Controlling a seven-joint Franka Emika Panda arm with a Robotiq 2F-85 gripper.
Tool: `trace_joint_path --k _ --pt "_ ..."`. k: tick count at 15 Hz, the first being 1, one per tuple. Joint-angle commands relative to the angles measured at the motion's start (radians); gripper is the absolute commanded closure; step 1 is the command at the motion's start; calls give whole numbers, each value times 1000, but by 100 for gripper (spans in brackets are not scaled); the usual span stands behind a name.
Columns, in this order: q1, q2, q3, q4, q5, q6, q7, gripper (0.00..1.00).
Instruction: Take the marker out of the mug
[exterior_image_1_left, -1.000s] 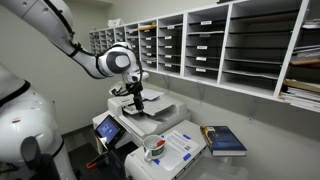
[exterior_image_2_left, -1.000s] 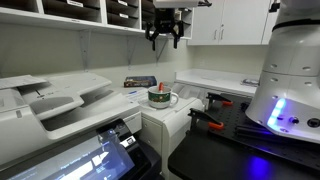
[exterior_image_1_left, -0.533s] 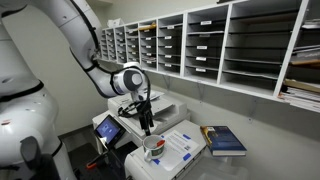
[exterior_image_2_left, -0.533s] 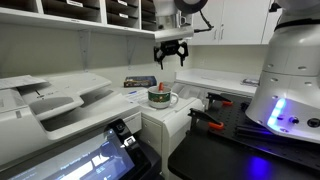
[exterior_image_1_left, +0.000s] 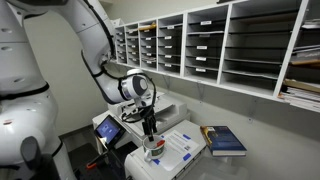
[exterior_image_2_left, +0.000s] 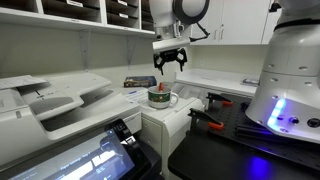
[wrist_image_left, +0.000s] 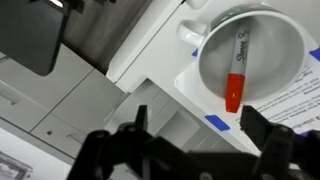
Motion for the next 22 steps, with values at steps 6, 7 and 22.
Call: trace_joint_path --k 6,7,22 --pt "45 91 -86 8 -38 190 36 4" --pt "46 109 -87 13 -49 190 49 13" --pt "93 415 -113 229 -376 178 391 52"
